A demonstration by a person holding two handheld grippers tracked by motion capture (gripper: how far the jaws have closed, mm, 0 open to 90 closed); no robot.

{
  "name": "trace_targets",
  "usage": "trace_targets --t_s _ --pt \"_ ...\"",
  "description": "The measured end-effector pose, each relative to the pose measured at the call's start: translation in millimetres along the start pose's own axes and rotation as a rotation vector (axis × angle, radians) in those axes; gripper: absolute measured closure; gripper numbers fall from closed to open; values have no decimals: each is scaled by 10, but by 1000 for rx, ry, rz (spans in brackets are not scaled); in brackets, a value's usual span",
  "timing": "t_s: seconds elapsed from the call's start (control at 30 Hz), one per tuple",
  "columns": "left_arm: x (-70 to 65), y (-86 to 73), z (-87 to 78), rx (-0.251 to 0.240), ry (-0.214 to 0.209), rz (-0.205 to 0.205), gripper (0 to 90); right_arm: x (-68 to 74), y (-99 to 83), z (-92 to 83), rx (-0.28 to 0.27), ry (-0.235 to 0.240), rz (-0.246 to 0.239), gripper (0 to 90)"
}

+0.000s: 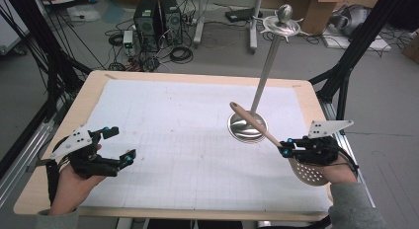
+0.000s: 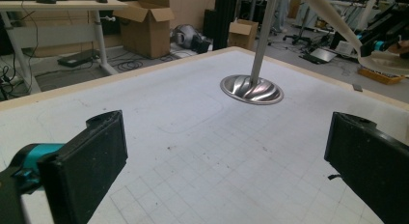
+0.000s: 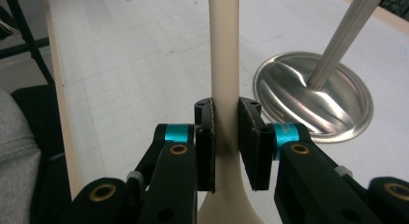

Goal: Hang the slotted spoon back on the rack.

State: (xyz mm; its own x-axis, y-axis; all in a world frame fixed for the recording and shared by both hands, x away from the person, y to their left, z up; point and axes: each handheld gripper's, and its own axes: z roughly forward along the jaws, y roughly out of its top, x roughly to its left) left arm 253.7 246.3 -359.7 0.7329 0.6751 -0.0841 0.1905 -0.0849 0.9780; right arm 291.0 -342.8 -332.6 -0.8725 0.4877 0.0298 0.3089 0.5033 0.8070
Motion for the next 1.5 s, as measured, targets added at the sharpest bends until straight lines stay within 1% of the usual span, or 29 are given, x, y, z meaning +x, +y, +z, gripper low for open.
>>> trace_targets --t_s 0.3,0.5,0.7,0.8,0.97,1.17,1.37,1.5 --pt "-2 1 -1 0 -3 0 17 -34 39 -239 -50 -18 22 780" --pt "-5 1 4 -3 -5 -3 17 -55 51 -338 -77 -26 29 780" --pt "-1 3 -3 -2 -4 -1 18 -83 42 -438 -118 -27 39 780" --pt "-2 3 -3 -3 -3 -1 17 -103 31 -485 -128 -30 43 780" --pt "-1 -1 1 -1 -3 -3 17 -134 10 -558 -132 -18 44 780" --pt "-3 -7 7 2 -3 -5 17 -186 -29 -653 -142 -24 57 780" --pt "2 -12 6 0 -4 -8 17 -239 -79 -768 -166 -34 71 780" --pt "2 -10 8 3 -6 -5 17 -277 -114 -836 -185 -54 87 780"
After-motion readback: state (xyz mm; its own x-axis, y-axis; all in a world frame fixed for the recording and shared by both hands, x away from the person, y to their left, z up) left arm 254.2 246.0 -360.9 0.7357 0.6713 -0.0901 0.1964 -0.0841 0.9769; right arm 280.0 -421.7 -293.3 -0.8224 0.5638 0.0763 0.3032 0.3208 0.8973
